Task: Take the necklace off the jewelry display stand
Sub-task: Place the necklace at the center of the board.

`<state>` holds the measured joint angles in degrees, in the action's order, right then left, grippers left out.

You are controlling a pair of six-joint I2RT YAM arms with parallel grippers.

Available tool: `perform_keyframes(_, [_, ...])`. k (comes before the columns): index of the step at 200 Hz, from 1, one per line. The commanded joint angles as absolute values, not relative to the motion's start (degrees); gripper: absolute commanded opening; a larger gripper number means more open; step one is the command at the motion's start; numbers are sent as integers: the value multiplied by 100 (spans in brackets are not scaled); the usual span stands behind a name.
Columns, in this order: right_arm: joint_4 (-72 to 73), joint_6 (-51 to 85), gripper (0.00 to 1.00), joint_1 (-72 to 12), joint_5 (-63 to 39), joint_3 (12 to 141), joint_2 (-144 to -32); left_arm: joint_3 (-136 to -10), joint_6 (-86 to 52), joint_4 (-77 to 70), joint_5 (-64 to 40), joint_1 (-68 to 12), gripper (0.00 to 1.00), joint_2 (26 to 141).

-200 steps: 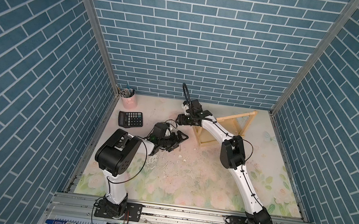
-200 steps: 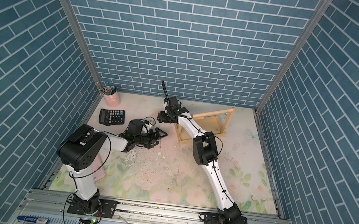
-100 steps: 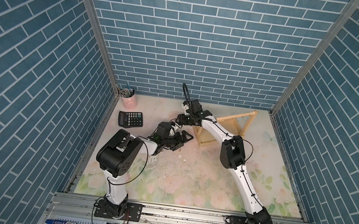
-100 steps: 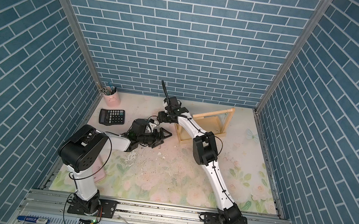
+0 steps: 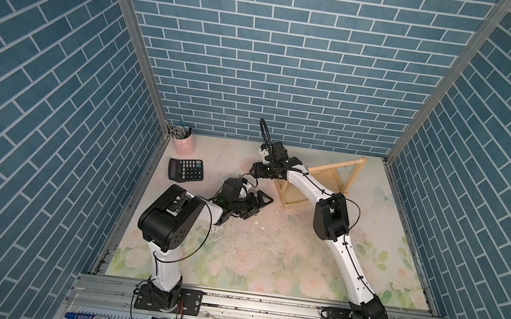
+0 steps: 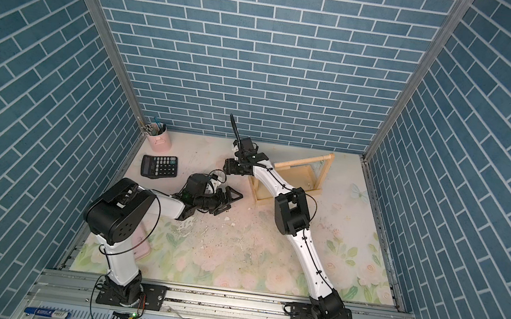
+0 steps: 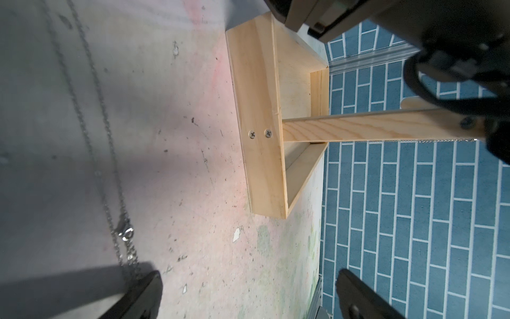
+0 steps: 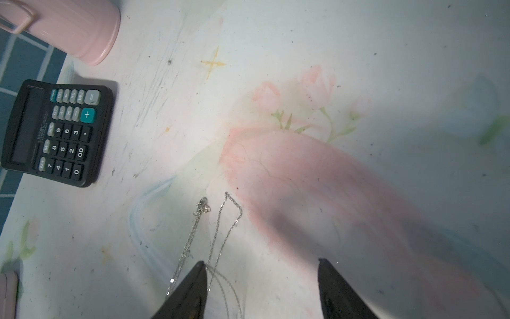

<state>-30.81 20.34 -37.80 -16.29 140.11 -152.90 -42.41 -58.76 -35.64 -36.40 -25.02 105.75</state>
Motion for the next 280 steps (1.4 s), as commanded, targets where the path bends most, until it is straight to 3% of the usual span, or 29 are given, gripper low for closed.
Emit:
perform_keyframes(1, [-3067, 2039, 64, -3766, -1611, 14024, -15207, -4084, -5876, -3550, -3560, -2509, 99, 10554])
perform_keyframes(280, [-3131, 2065, 70, -3649, -1450, 14238, -15039, -3649, -6012, -3745, -3490, -2514, 99, 10520])
